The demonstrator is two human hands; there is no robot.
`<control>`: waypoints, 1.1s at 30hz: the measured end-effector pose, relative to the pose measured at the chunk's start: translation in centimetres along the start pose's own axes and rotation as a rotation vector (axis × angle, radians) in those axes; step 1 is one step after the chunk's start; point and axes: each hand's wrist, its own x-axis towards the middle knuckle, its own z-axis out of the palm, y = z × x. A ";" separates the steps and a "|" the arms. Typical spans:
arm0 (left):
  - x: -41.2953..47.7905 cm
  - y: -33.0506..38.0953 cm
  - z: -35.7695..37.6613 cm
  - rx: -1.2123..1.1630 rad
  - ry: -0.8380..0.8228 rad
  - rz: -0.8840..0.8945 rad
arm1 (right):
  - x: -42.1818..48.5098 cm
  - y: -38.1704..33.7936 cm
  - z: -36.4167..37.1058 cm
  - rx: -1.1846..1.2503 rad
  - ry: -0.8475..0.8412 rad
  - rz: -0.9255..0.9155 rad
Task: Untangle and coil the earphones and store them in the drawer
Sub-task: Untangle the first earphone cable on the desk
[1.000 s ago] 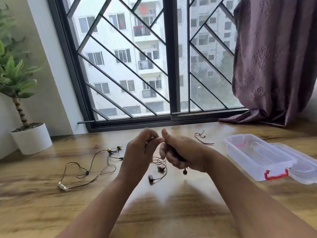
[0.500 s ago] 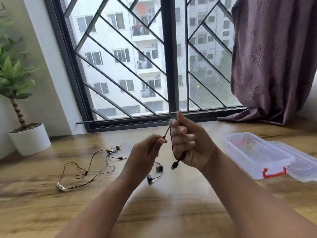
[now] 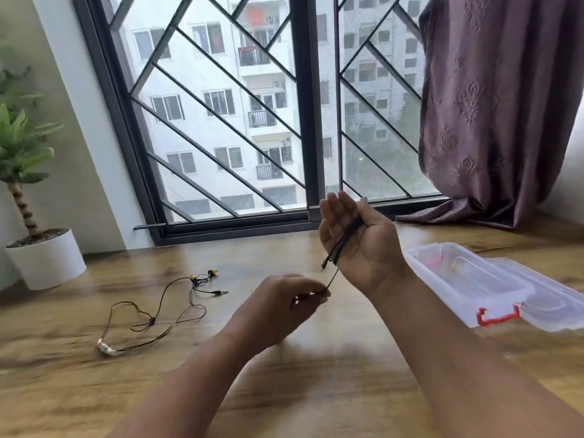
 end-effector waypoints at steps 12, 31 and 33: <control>0.3 0.2 -2.5 0.008 0.366 0.022 | -1.0 1.9 0.4 -1.097 -0.117 0.152; 0.3 -0.1 -2.1 -0.360 0.502 -0.172 | -2.2 1.5 1.4 -0.640 -0.462 0.736; 0.4 -0.1 -1.9 -0.421 0.481 -0.193 | -2.0 1.5 1.3 -0.485 -0.478 0.733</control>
